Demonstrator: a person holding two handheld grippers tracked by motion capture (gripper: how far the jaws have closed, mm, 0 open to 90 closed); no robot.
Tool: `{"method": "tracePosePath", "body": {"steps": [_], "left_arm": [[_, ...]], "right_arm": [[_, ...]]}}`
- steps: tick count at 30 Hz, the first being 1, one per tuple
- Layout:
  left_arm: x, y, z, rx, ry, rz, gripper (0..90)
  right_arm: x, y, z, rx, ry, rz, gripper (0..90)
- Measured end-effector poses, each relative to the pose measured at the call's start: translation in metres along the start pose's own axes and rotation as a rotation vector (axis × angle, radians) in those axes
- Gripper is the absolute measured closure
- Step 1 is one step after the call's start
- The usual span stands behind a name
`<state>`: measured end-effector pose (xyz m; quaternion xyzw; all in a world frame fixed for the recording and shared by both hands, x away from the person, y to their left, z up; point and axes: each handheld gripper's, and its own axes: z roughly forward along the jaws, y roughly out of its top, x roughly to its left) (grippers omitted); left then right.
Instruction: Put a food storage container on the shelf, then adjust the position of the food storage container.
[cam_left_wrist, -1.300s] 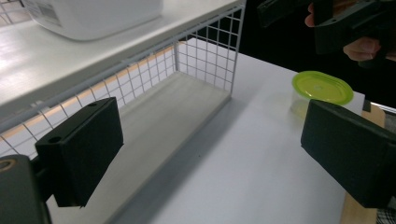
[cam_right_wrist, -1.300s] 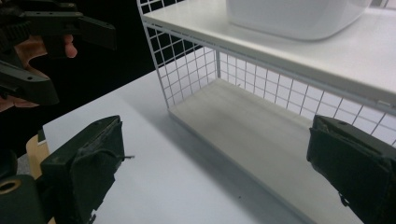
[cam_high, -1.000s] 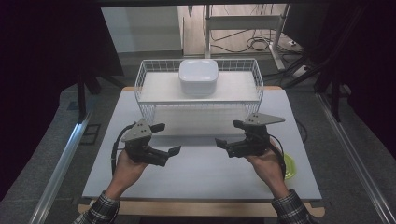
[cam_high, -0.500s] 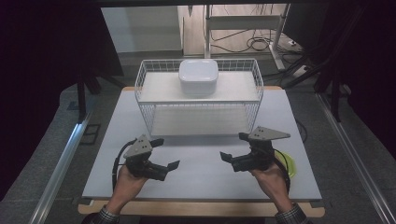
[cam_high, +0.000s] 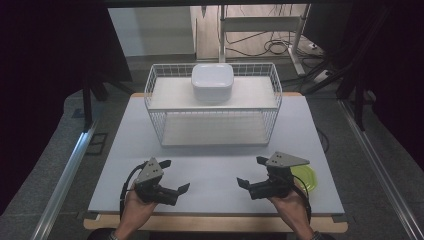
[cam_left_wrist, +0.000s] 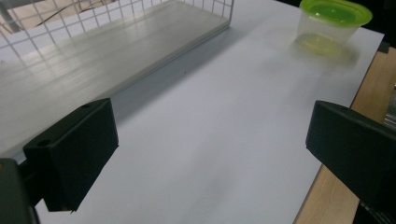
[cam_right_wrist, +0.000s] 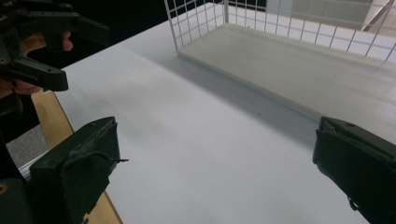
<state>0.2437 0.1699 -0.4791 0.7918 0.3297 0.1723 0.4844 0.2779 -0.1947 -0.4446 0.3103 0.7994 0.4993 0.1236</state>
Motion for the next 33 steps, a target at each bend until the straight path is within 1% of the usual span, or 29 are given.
{"method": "tracePosePath", "body": {"steps": [1, 3, 4, 5, 7, 8, 9, 10, 11, 14, 15, 16, 17, 18, 19, 24, 27, 28, 29, 31, 33], "left_arm": [[0.0, -0.005, -0.001, 0.007, 0.011, 0.0, 2.0], [-0.001, -0.01, -0.001, 0.018, 0.022, 0.002, 2.0], [-0.001, -0.01, -0.001, 0.018, 0.022, 0.002, 2.0], [-0.002, -0.015, -0.002, 0.026, 0.029, 0.006, 1.9], [-0.003, -0.018, -0.002, 0.03, 0.033, 0.007, 1.8], [-0.004, -0.022, -0.003, 0.04, 0.041, 0.014, 1.5], [-0.004, -0.024, -0.003, 0.039, 0.046, 0.013, 1.4], [-0.004, -0.024, -0.003, 0.039, 0.046, 0.013, 1.4], [-0.005, -0.028, -0.004, 0.043, 0.045, 0.008, 1.4], [-0.007, -0.032, -0.004, 0.053, 0.044, 0.005, 1.2], [-0.008, -0.037, -0.003, 0.066, 0.043, 0.003, 1.2], [-0.008, -0.037, -0.003, 0.066, 0.043, 0.003, 1.2], [-0.009, -0.04, -0.002, 0.083, 0.046, 0.01, 1.2], [-0.009, -0.04, -0.002, 0.083, 0.046, 0.01, 1.1], [-0.009, -0.042, 0.0, 0.095, 0.057, 0.02, 1.1], [-0.008, -0.043, -0.001, 0.084, 0.058, 0.012, 1.1], [-0.007, -0.043, -0.001, 0.083, 0.061, 0.014, 1.1], [-0.007, -0.043, -0.001, 0.083, 0.06, 0.012, 1.1], [-0.007, -0.044, -0.001, 0.083, 0.059, 0.012, 1.1], [-0.007, -0.044, -0.001, 0.084, 0.06, 0.013, 1.1], [-0.007, -0.044, -0.001, 0.083, 0.059, 0.012, 1.1]], "right_arm": [[0.001, -0.005, 0.001, 0.009, -0.004, -0.001, 1.1], [0.001, -0.01, 0.002, 0.017, -0.01, -0.004, 1.3], [0.002, -0.012, 0.003, 0.022, -0.013, -0.007, 1.3], [0.002, -0.015, 0.004, 0.027, -0.015, -0.012, 1.3], [0.003, -0.017, 0.004, 0.034, -0.017, -0.017, 1.3], [0.005, -0.021, 0.006, 0.049, -0.024, -0.033, 1.3], [0.006, -0.024, 0.007, 0.056, -0.028, -0.04, 1.3], [0.006, -0.024, 0.007, 0.056, -0.028, -0.04, 1.3], [0.008, -0.028, 0.008, 0.07, -0.029, -0.049, 1.3], [0.01, -0.032, 0.01, 0.079, -0.025, -0.05, 1.3], [0.01, -0.035, 0.013, 0.097, -0.024, -0.054, 1.3], [0.01, -0.037, 0.014, 0.107, -0.028, -0.06, 1.3], [0.01, -0.038, 0.016, 0.116, -0.033, -0.068, 1.3], [0.01, -0.04, 0.017, 0.124, -0.039, -0.074, 1.3], [0.009, -0.041, 0.018, 0.132, -0.042, -0.077, 1.3], [0.008, -0.043, 0.02, 0.142, -0.037, -0.064, 1.3], [0.007, -0.043, 0.02, 0.153, -0.05, -0.063, 1.2], [0.006, -0.043, 0.02, 0.155, -0.057, -0.059, 1.2], [0.005, -0.042, 0.02, 0.162, -0.077, -0.047, 1.0], [0.003, -0.041, 0.018, 0.168, -0.092, -0.034, 0.3], [0.0, -0.038, 0.014, 0.159, -0.101, -0.014, 0.0]]}}
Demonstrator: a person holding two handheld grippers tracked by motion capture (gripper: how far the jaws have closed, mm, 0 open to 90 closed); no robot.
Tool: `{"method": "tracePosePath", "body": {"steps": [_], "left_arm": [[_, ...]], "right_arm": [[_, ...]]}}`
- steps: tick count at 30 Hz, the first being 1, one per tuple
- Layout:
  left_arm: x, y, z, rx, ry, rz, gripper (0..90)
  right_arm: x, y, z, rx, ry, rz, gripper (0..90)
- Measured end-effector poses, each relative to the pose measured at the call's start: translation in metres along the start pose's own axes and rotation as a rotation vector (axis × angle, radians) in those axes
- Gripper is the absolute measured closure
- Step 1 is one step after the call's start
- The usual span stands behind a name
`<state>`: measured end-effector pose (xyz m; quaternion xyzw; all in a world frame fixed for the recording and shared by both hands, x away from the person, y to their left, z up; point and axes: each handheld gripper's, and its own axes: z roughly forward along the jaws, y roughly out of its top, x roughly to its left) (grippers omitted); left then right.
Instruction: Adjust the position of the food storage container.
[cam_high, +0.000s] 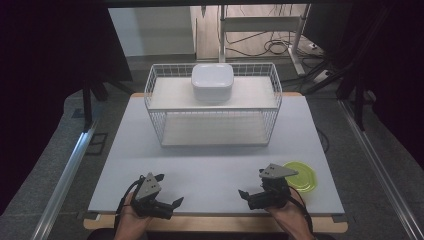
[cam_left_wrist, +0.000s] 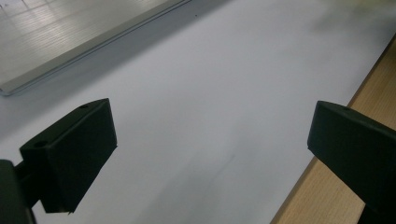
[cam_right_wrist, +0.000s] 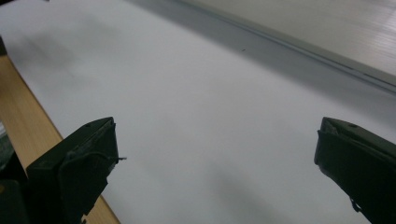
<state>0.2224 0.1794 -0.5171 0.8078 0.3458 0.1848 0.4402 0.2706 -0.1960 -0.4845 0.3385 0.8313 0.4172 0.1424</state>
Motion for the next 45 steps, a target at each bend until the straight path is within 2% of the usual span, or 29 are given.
{"method": "tracePosePath", "body": {"steps": [3, 7, 9, 14, 15, 16, 17, 20, 21, 22, 23, 26, 30, 31, 32, 34, 35, 40, 45], "left_arm": [[0.001, -0.001, 0.001, 0.003, -0.003, -0.003, 1.1], [0.002, -0.001, 0.001, 0.005, -0.005, -0.008, 1.1], [0.002, -0.001, 0.001, 0.002, -0.007, -0.015, 1.1], [0.003, -0.002, 0.001, 0.002, -0.009, -0.019, 1.2], [0.003, -0.002, 0.001, 0.002, -0.009, -0.019, 1.2], [0.003, -0.002, 0.001, 0.002, -0.009, -0.02, 1.2], [0.003, -0.002, 0.001, 0.003, -0.01, -0.021, 1.2], [0.003, -0.002, 0.001, 0.004, -0.013, -0.024, 1.2], [0.003, -0.002, 0.001, 0.004, -0.013, -0.024, 1.3], [0.004, -0.002, 0.001, 0.004, -0.014, -0.026, 1.3], [0.004, -0.002, 0.001, 0.004, -0.014, -0.026, 1.3], [0.005, -0.002, 0.001, 0.001, -0.014, -0.032, 1.4], [0.005, -0.003, 0.001, 0.002, -0.016, -0.038, 1.5], [0.005, -0.003, 0.001, 0.002, -0.016, -0.038, 1.5], [0.006, -0.003, 0.002, 0.003, -0.016, -0.038, 1.5], [0.006, -0.003, 0.002, 0.005, -0.017, -0.039, 1.5], [0.006, -0.003, 0.002, 0.006, -0.017, -0.04, 1.5], [0.006, -0.003, 0.002, 0.009, -0.016, -0.041, 1.6], [0.006, -0.003, 0.002, 0.01, -0.017, -0.043, 1.6]], "right_arm": [[-0.006, 0.004, -0.007, -0.01, 0.0, 0.025, 0.3], [-0.011, 0.006, -0.016, -0.023, -0.027, 0.041, 6.5], [-0.019, 0.008, -0.027, -0.047, -0.054, 0.075, 20.6], [-0.034, 0.006, -0.048, -0.071, -0.114, 0.087, 47.5], [-0.034, 0.006, -0.048, -0.071, -0.114, 0.087, 47.5], [-0.04, 0.005, -0.054, -0.069, -0.128, 0.096, 57.7], [-0.043, 0.004, -0.057, -0.068, -0.139, 0.1, 62.8], [-0.052, 0.002, -0.066, -0.064, -0.166, 0.118, 74.5], [-0.052, 0.002, -0.066, -0.064, -0.166, 0.118, 74.5], [-0.058, 0.0, -0.071, -0.057, -0.192, 0.13, 81.5], [-0.06, -0.001, -0.074, -0.058, -0.205, 0.138, 84.4], [-0.07, -0.005, -0.082, -0.056, -0.255, 0.158, 89.2], [-0.086, -0.013, -0.096, -0.058, -0.323, 0.201, 90.0], [-0.086, -0.013, -0.096, -0.058, -0.323, 0.201, 90.0], [-0.095, -0.018, -0.104, -0.059, -0.361, 0.234, 90.0], [-0.1, -0.022, -0.107, -0.059, -0.377, 0.247, 90.0], [-0.108, -0.029, -0.111, -0.054, -0.398, 0.278, 90.0], [-0.121, -0.041, -0.111, -0.023, -0.412, 0.328, 90.0], [-0.125, -0.045, -0.106, 0.012, -0.423, 0.333, 90.0]]}}
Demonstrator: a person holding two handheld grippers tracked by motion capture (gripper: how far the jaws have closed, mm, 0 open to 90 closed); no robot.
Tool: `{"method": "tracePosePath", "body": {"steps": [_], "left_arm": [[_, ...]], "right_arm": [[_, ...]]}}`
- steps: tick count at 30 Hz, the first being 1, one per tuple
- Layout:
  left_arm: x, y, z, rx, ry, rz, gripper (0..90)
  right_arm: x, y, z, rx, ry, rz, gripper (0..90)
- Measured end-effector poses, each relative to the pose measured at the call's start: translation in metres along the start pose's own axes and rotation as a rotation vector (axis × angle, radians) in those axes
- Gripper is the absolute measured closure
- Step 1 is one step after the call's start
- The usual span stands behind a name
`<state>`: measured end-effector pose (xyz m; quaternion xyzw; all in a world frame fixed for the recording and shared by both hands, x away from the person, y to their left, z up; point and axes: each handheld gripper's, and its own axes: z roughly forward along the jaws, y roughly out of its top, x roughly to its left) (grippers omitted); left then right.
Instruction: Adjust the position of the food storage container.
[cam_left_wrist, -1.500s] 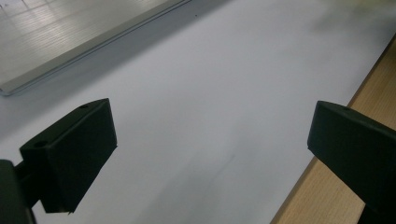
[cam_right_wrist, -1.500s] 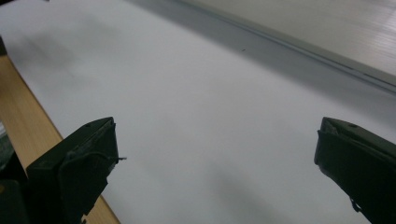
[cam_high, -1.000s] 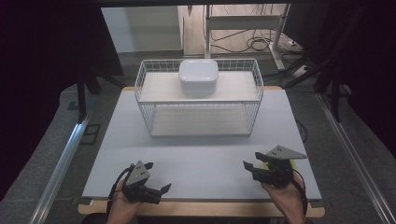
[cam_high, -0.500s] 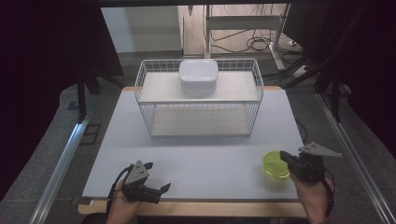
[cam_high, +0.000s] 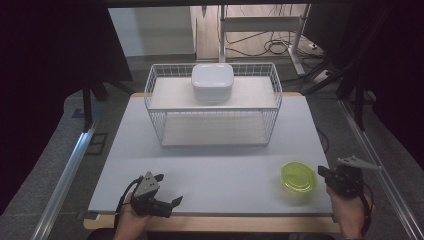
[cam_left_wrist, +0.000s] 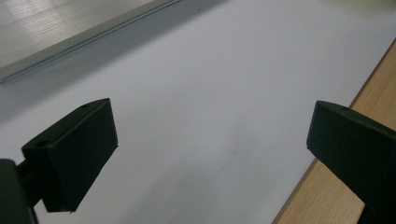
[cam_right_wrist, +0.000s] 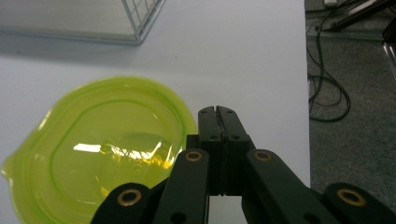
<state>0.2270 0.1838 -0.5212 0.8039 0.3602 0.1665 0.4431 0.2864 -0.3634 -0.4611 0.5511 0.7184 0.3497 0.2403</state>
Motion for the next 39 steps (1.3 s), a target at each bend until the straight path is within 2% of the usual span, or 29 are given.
{"method": "tracePosePath", "body": {"steps": [3, 11, 22, 23, 26, 27, 31, 33, 36, 39], "left_arm": [[0.0, 0.0, 0.0, 0.002, -0.001, 0.0, 1.6], [-0.001, 0.0, 0.001, 0.006, -0.002, 0.002, 1.6], [-0.001, 0.0, 0.002, 0.01, -0.004, 0.006, 1.7], [-0.001, 0.0, 0.002, 0.011, -0.004, 0.006, 1.7], [-0.002, 0.0, 0.002, 0.011, -0.005, 0.007, 1.7], [-0.002, 0.0, 0.002, 0.011, -0.005, 0.007, 1.7], [-0.002, 0.0, 0.002, 0.011, -0.004, 0.009, 1.7], [-0.002, 0.0, 0.002, 0.011, -0.004, 0.009, 1.7], [-0.002, 0.0, 0.002, 0.011, -0.002, 0.008, 1.7], [-0.002, 0.0, 0.002, 0.012, -0.002, 0.009, 1.7]], "right_arm": [[0.001, -0.002, 0.006, 0.04, -0.006, -0.002, 90.0], [0.006, -0.004, 0.01, 0.063, 0.001, -0.005, 90.0], [0.029, -0.003, 0.019, 0.09, 0.069, -0.022, 90.0], [0.034, -0.003, 0.021, 0.101, 0.09, -0.028, 90.0], [0.041, -0.003, 0.023, 0.107, 0.109, -0.037, 89.9], [0.048, -0.003, 0.026, 0.113, 0.135, -0.046, 89.9], [0.058, -0.003, 0.028, 0.123, 0.157, -0.065, 89.8], [0.058, -0.003, 0.027, 0.127, 0.153, -0.076, 89.4], [0.055, -0.008, 0.025, 0.145, 0.143, -0.067, 89.4], [0.054, -0.015, 0.023, 0.171, 0.159, -0.049, 89.5]]}}
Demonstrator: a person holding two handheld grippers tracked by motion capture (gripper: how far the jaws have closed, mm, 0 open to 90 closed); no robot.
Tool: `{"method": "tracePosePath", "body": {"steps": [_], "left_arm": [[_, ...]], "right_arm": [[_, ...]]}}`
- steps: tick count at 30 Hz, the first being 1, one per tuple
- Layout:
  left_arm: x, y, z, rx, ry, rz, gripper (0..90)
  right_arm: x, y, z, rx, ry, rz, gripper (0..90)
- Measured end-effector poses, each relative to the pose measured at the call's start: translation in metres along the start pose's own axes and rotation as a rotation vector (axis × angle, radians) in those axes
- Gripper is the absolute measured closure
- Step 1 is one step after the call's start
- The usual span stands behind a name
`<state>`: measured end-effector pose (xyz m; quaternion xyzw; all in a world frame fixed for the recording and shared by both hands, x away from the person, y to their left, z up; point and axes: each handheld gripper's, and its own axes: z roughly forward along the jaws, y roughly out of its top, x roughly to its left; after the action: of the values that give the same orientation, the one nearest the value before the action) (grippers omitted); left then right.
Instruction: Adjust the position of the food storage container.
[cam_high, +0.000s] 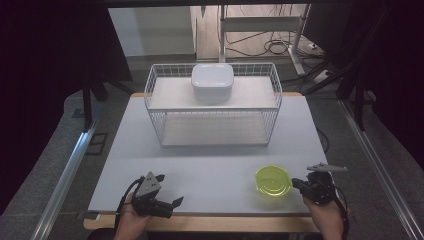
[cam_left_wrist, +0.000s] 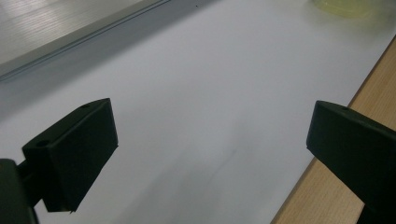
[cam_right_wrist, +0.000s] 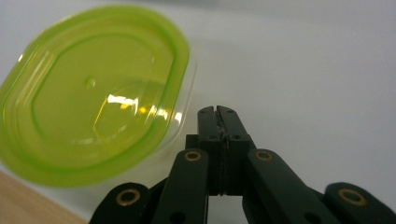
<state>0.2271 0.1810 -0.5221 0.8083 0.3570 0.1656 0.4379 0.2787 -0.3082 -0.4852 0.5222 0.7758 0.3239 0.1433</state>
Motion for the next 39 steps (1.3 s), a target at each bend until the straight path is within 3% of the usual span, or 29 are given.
{"method": "tracePosePath", "body": {"steps": [8, 25, 32, 39], "left_arm": [[-0.001, 0.0, 0.001, 0.004, 0.0, 0.005, 1.7], [-0.002, 0.001, 0.002, 0.009, 0.0, 0.01, 1.7], [-0.002, 0.001, 0.003, 0.015, -0.001, 0.013, 1.7], [-0.003, 0.001, 0.005, 0.02, -0.003, 0.015, 1.7]], "right_arm": [[0.014, -0.007, 0.003, 0.029, 0.057, -0.003, 89.6], [0.041, -0.002, 0.024, 0.062, 0.164, -0.044, 89.6], [0.058, 0.008, 0.04, 0.063, 0.223, -0.078, 89.3], [0.065, 0.018, 0.051, 0.056, 0.26, -0.075, 89.2]]}}
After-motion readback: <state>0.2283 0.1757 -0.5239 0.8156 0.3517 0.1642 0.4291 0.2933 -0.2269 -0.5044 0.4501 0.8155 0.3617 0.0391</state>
